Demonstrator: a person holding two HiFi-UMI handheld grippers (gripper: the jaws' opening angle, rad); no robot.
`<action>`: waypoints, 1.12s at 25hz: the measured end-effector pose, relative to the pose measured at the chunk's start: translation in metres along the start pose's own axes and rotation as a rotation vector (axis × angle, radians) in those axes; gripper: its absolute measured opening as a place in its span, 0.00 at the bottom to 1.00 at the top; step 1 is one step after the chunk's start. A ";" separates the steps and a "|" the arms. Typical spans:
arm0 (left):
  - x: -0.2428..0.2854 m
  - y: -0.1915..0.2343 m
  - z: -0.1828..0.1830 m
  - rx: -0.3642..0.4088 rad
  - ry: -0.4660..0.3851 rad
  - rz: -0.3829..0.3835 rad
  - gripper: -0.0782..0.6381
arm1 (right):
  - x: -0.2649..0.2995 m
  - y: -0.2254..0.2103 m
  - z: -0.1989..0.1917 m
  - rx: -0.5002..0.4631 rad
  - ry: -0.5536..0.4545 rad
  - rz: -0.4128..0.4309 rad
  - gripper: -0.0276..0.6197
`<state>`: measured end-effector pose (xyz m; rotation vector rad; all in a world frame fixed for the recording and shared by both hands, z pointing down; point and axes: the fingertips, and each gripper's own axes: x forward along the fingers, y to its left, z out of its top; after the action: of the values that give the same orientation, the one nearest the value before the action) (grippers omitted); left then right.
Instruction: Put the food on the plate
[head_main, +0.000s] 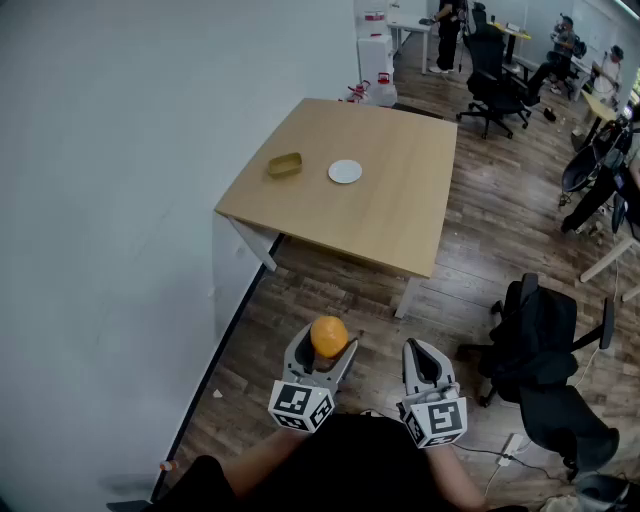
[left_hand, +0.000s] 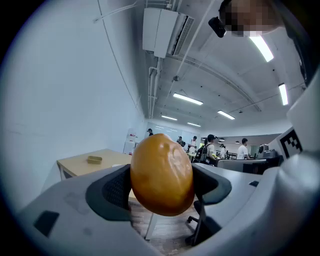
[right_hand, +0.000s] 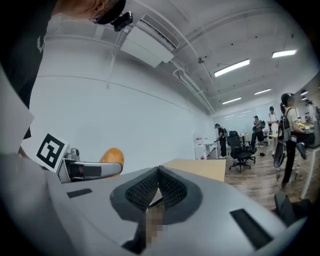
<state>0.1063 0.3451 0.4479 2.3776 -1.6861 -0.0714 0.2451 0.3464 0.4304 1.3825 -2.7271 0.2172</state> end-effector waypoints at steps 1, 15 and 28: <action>0.001 -0.001 0.000 0.002 -0.002 0.000 0.57 | -0.001 0.000 0.002 -0.004 -0.015 -0.002 0.14; 0.013 0.023 -0.018 -0.028 0.021 0.003 0.57 | 0.017 0.006 -0.025 0.043 0.026 0.041 0.14; 0.122 0.117 -0.009 -0.033 0.039 -0.124 0.57 | 0.130 -0.027 -0.024 0.029 0.104 -0.085 0.14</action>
<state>0.0415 0.1954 0.4927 2.4411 -1.5071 -0.0715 0.1895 0.2309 0.4735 1.4481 -2.5849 0.3149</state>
